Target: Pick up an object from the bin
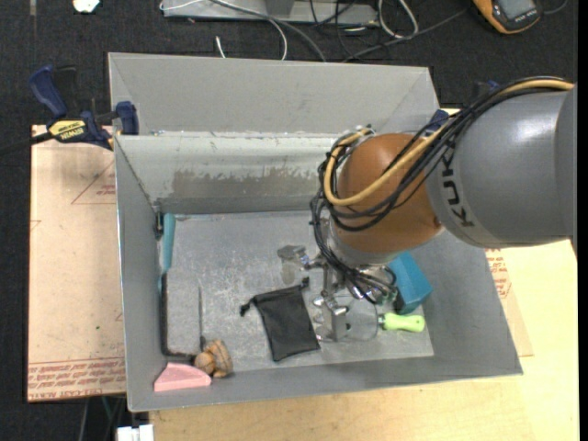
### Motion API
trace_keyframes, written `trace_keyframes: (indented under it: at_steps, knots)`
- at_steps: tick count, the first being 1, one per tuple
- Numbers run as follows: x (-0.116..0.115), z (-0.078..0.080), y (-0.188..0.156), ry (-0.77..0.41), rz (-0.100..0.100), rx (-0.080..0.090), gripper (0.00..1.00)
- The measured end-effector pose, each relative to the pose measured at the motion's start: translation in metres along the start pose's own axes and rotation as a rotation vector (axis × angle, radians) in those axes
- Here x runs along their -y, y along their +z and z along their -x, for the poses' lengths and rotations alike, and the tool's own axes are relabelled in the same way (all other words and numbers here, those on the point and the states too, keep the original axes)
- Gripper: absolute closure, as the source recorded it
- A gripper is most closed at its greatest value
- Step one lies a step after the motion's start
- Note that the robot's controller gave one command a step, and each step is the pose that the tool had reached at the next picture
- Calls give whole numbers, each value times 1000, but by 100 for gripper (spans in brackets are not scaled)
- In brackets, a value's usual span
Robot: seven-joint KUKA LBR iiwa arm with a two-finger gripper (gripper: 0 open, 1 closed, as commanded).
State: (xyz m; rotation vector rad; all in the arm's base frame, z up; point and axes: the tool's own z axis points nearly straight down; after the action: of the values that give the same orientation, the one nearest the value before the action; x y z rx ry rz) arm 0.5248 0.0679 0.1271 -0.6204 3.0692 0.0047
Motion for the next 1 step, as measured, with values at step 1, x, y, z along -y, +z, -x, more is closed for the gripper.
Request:
trace_keyframes:
  at_steps: [1]
  knots:
    - [-8,7,20,57,1,0,0]
